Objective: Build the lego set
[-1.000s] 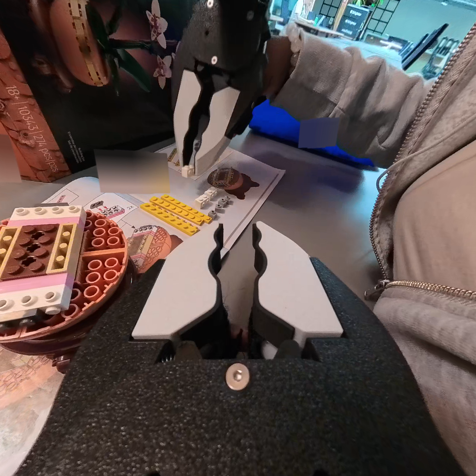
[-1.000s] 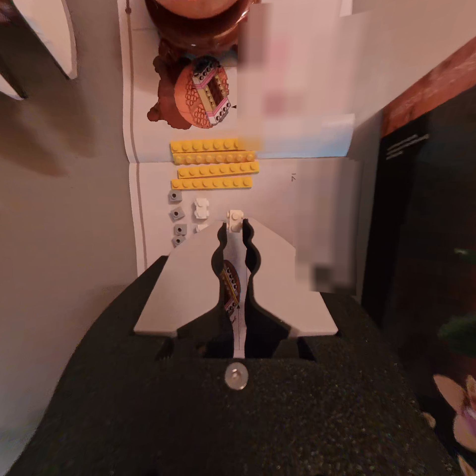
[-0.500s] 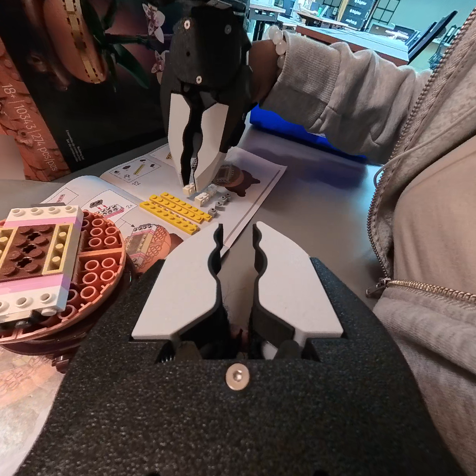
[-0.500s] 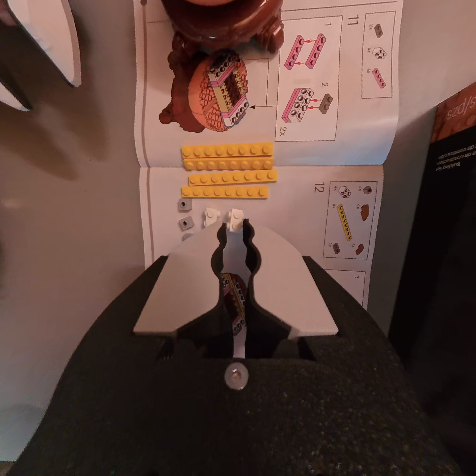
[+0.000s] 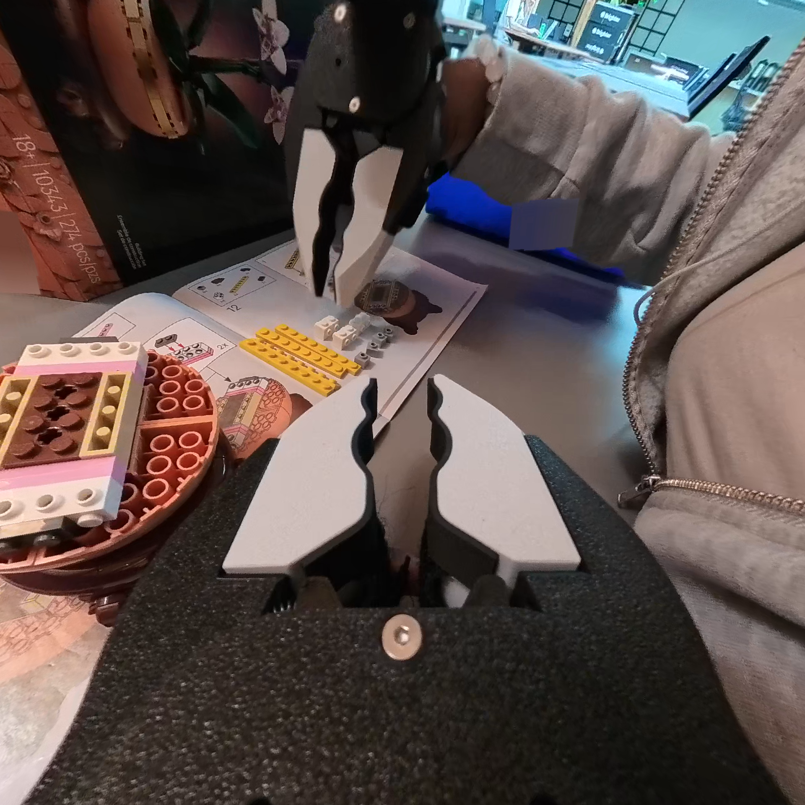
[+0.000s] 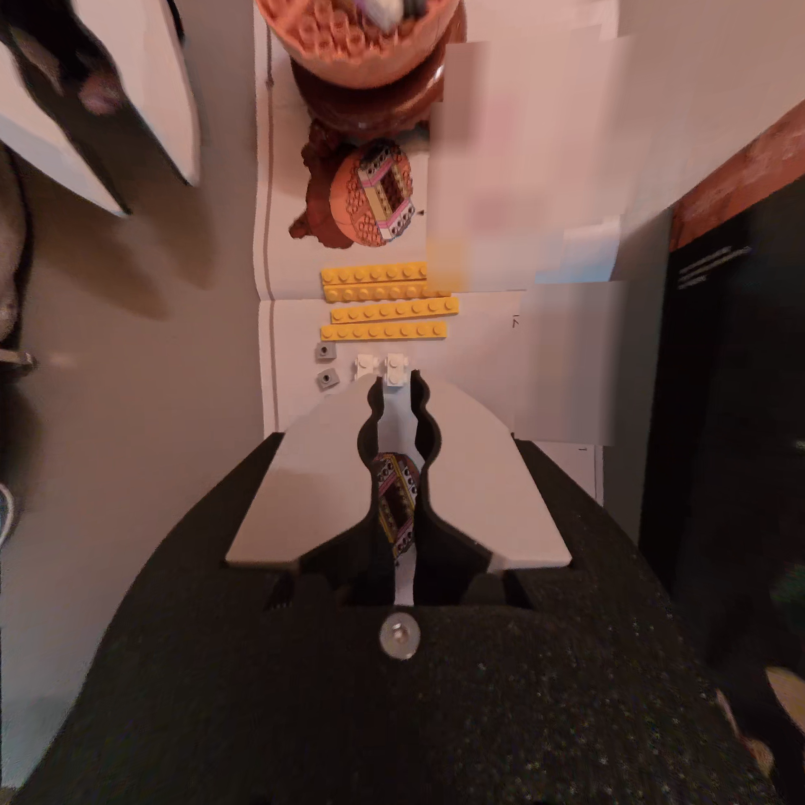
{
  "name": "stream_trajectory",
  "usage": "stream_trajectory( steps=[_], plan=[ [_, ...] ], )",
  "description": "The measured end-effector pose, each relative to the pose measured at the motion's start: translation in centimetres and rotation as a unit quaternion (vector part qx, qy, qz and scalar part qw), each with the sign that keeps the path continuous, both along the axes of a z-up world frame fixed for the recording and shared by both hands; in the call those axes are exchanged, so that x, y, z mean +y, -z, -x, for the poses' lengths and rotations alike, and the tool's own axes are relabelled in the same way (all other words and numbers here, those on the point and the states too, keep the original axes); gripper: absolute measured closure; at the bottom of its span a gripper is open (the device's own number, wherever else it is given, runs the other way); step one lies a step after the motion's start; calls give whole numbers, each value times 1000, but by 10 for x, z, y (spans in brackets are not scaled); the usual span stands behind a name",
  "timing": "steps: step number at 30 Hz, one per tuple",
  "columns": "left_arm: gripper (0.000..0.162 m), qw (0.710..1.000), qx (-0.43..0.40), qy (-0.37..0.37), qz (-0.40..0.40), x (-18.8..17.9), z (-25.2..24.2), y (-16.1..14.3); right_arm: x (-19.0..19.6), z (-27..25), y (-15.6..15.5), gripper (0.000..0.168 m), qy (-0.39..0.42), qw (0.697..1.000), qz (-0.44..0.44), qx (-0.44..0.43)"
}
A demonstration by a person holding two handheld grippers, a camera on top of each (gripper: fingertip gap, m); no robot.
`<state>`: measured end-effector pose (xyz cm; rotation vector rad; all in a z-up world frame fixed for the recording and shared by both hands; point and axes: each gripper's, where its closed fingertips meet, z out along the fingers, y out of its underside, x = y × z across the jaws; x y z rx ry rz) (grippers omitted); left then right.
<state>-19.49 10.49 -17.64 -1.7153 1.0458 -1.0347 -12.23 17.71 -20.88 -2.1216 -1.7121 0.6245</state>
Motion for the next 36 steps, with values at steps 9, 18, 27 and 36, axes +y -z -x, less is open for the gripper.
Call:
stream_trajectory(
  steps=[9, 18, 27, 36],
  plan=[
    [141, 1000, 24, -9, -4, 1, -1, 5, -22, -94, -147, 147, 196, 948, -206, 142],
    [134, 998, 46, 45, -15, -14, -8, 11, -115, -294, -159, 148, 423, 856, -298, 3],
    [122, 993, 101, 42, -54, -17, -13, 22, -156, -335, -116, 154, 454, 829, -302, 121],
    [123, 988, 150, 45, -17, -14, -15, 39, -174, -339, -88, 146, 426, 848, -281, 145]
  ],
)
